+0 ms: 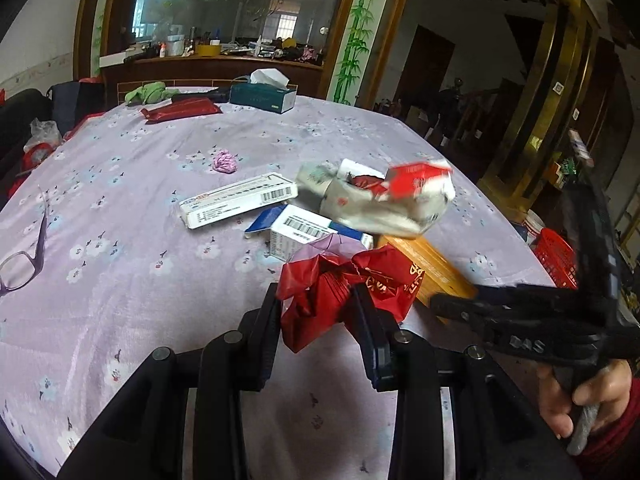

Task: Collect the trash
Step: 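Grasp the orange medicine box with the right tool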

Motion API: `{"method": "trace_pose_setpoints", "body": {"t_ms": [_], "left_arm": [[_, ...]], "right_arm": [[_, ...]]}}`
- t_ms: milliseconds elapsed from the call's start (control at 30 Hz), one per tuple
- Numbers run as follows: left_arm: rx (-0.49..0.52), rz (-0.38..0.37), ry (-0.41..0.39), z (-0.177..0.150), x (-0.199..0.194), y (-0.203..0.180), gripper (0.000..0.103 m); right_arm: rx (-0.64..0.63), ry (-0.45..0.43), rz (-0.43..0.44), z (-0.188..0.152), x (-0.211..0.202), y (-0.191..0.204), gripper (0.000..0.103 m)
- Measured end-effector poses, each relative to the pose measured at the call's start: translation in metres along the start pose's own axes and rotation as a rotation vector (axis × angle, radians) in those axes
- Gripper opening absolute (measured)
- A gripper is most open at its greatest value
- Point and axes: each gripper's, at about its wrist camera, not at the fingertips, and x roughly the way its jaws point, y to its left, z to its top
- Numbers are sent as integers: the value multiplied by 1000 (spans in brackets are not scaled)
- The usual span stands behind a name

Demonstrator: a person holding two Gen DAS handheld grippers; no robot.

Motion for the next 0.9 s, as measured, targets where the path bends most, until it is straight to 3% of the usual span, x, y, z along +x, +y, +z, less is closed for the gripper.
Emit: {"method": "trace_pose_setpoints", "body": {"t_ms": [167, 300, 600, 900], "left_arm": [[34, -11, -15, -4, -2, -20, 34], [63, -30, -14, -6, -2, -37, 34], [95, -13, -78, -9, -14, -66, 34], [124, 29, -90, -11, -13, -74, 34]], "right_arm": [[6, -62, -8, -35, -37, -4, 50], [25, -134, -63, -55, -59, -11, 50], [56, -332, -179, -63, -97, -16, 50], [55, -352, -212, -67, -103, -15, 50]]}}
